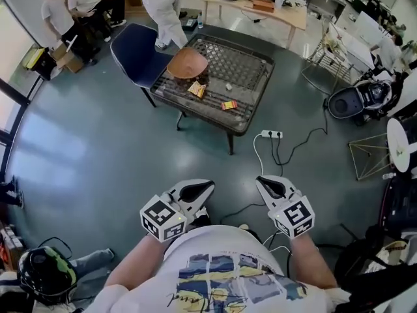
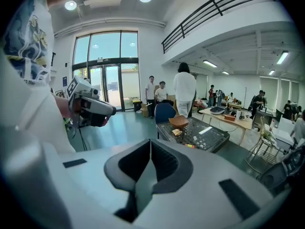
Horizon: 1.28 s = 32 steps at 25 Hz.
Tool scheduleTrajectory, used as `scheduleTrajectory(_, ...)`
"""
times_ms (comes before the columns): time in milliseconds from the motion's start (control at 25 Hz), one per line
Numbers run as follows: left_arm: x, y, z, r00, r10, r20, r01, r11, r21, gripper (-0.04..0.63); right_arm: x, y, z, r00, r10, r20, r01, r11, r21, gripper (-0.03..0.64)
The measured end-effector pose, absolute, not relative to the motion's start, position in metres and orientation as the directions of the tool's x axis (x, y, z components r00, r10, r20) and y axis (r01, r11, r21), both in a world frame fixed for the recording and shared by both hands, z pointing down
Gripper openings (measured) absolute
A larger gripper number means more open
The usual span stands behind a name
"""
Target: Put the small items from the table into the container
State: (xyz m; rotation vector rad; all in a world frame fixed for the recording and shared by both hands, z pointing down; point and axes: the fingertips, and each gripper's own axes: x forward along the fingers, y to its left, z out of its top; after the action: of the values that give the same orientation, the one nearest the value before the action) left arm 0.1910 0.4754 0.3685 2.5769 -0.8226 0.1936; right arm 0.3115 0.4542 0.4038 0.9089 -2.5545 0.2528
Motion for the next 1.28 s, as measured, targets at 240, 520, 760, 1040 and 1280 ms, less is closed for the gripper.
scheduleTrajectory(240, 0.106, 0.434, 0.370, 0.818, -0.518, 0.248, -0.575, -0.740, 0.349, 0.009, 0.230, 0.400, 0.409, -0.678, -0.568, 0.467, -0.651, 0.759, -0.022, 0.012)
scheduleTrajectory(520, 0.038, 0.409, 0.382, 0.780, -0.577, 0.241, -0.623, -0.680, 0.388, 0.009, 0.167, 0.354, 0.425, -0.677, -0.528, 0.513, -0.617, 0.787, -0.003, 0.037)
scheduleTrajectory(760, 0.005, 0.372, 0.388, 0.757, -0.608, 0.237, -0.646, -0.648, 0.403, 0.009, 0.134, 0.292, 0.439, -0.673, -0.512, 0.534, -0.604, 0.797, 0.004, 0.060)
scheduleTrajectory(1040, -0.024, 0.298, 0.397, 0.729, -0.626, 0.277, -0.680, -0.614, 0.402, 0.009, 0.127, 0.184, 0.479, -0.639, -0.527, 0.561, -0.632, 0.775, 0.009, 0.060)
scheduleTrajectory(1280, -0.032, 0.198, 0.404, 0.730, -0.598, 0.332, -0.682, -0.602, 0.415, 0.009, 0.150, 0.057, 0.544, -0.551, -0.553, 0.626, -0.694, 0.720, 0.025, 0.060)
